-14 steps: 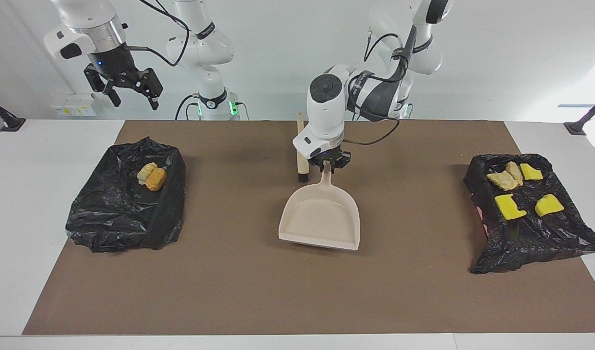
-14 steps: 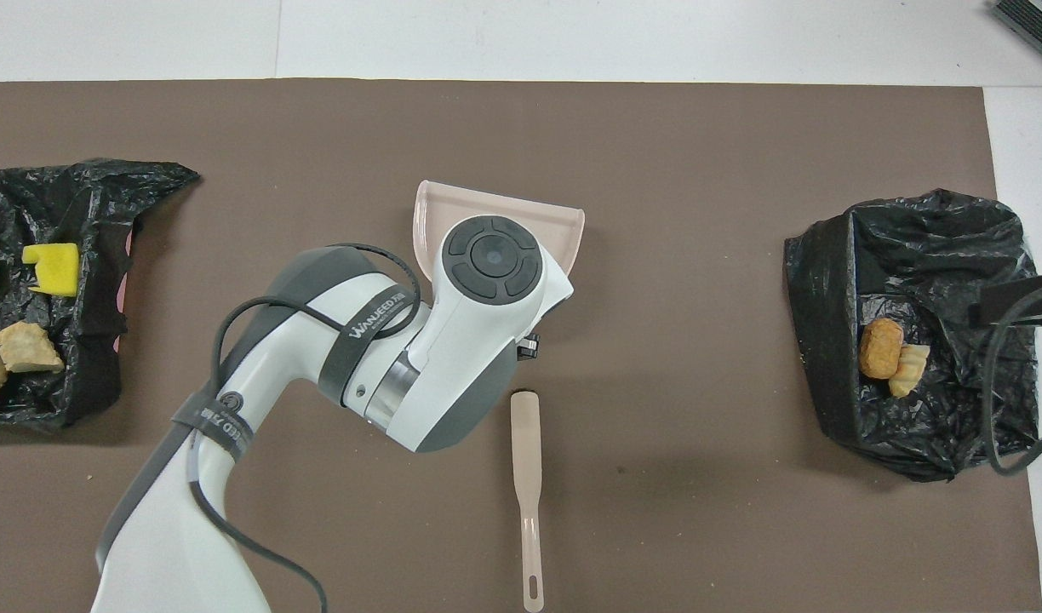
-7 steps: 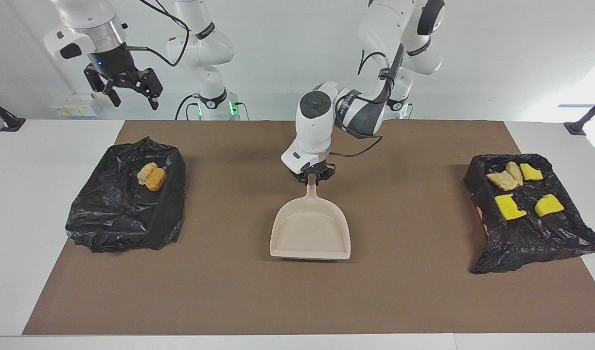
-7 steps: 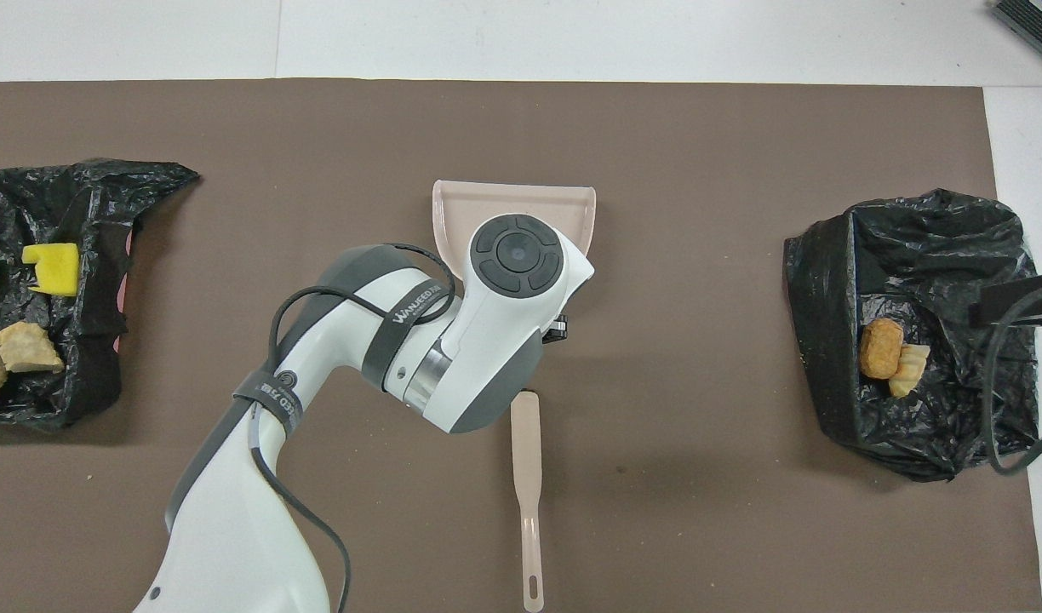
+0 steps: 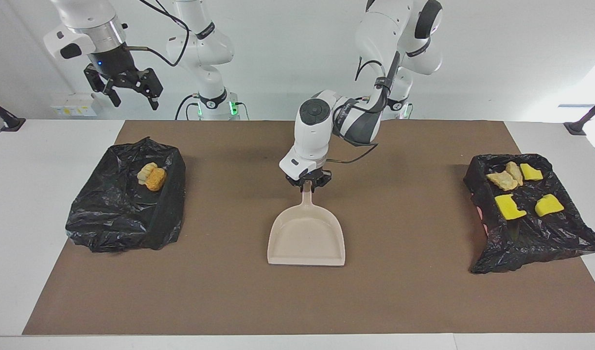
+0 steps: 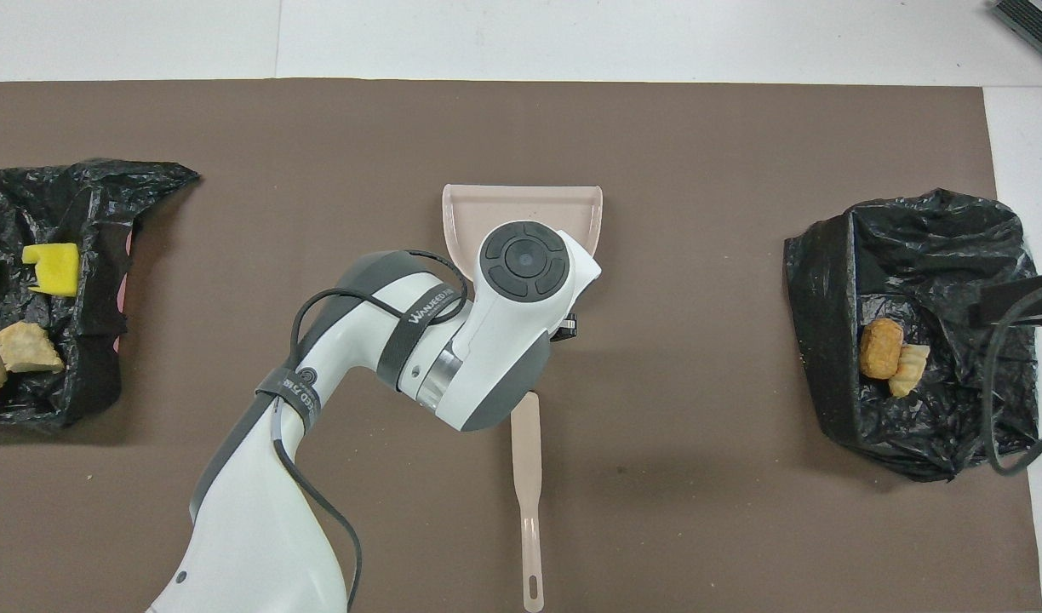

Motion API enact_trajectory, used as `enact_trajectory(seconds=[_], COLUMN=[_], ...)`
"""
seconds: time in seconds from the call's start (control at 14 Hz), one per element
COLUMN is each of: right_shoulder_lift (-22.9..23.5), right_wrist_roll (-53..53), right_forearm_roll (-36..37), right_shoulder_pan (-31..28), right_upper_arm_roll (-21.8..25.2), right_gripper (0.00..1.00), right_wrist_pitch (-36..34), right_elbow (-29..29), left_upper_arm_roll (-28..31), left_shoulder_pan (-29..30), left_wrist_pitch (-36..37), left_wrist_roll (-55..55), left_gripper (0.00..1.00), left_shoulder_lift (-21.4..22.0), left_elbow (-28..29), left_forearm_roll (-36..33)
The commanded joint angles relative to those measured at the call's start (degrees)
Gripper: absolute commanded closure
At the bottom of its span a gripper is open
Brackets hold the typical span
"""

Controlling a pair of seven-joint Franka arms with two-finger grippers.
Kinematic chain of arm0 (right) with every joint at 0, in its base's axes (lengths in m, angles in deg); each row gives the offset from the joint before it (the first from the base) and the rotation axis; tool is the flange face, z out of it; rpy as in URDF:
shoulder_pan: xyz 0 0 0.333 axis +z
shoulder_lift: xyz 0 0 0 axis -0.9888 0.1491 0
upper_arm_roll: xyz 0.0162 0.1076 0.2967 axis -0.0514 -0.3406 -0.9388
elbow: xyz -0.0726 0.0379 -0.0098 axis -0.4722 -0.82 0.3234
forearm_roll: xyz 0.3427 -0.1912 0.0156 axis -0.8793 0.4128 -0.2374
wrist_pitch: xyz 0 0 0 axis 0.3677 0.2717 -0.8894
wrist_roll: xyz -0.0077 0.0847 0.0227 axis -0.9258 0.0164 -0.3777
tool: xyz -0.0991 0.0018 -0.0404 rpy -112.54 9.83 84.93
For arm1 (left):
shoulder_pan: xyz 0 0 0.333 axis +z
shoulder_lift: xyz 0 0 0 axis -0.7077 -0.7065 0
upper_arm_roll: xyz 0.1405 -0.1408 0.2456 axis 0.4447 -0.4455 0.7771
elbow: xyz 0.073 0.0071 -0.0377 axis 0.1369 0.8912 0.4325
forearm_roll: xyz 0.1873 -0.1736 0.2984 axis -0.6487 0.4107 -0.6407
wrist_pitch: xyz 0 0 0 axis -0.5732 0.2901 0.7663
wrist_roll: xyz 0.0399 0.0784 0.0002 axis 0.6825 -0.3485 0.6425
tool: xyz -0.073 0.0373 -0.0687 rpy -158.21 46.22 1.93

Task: Sweep and dump trash in bin
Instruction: 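Set the dustpan down beside the brush with the left gripper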

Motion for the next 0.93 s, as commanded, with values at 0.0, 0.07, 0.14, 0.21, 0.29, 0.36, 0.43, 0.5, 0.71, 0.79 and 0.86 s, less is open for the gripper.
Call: enact_trajectory(seconds=[0.0,0.07,0.14,0.21,0.29,0.36,0.43,0.5,0.71,0.79,0.86], right_shoulder_lift=[-0.99,-0.99,-0.99,-0.99,-0.99,-0.99,-0.99,-0.99,-0.99,-0.99,-0.99], right_wrist_roll=[-1.58,-1.58,-1.58,-1.58,-1.58,-1.58,-1.58,-1.58,-1.58,-1.58,-1.58], right_forearm_roll=[-0.46,-0.46,-0.37,-0.37,-0.37,-0.46,-0.37,-0.37,-0.46,-0.37,-0.46], right_shoulder_pan=[-0.47,-0.47,-0.47,-0.47,-0.47,-0.47,-0.47,-0.47,-0.47,-0.47,-0.47], right_upper_arm_roll=[-0.2,-0.2,-0.2,-0.2,-0.2,-0.2,-0.2,-0.2,-0.2,-0.2,-0.2], right_gripper=[0.0,0.0,0.0,0.0,0.0,0.0,0.0,0.0,0.0,0.0,0.0], right_wrist_pitch=[0.3,0.3,0.3,0.3,0.3,0.3,0.3,0.3,0.3,0.3,0.3], right_elbow=[1.0,1.0,1.0,1.0,1.0,1.0,1.0,1.0,1.0,1.0,1.0], left_upper_arm_roll=[0.44,1.22,1.84,1.76,1.76,1.84,1.85,1.85,1.85,1.85,1.85], left_shoulder_pan=[0.4,0.49,1.62,3.29,4.35,5.58,7.42,9.09,14.27,16.38,18.14], left_wrist_pitch=[-0.82,-0.38,-0.37,-0.37,-0.29,-0.37,-0.63,-0.55,-0.29,-0.11,0.24], left_wrist_roll=[-0.33,-0.41,-0.59,-0.68,-0.59,-0.59,-0.59,-0.59,-1.55,-3.82,-6.62], left_gripper=[0.0,0.0,0.0,0.0,0.0,0.0,0.0,0.0,0.0,0.0,0.0], left_shoulder_lift=[0.83,1.45,2.76,3.73,5.04,5.58,5.41,5.32,5.84,6.11,6.72], left_elbow=[1.13,1.13,1.13,1.04,1.13,0.87,0.78,0.78,0.52,0.17,0.08], left_forearm_roll=[0.96,0.96,0.96,0.96,0.96,0.96,0.96,0.96,0.61,0.52,0.52])
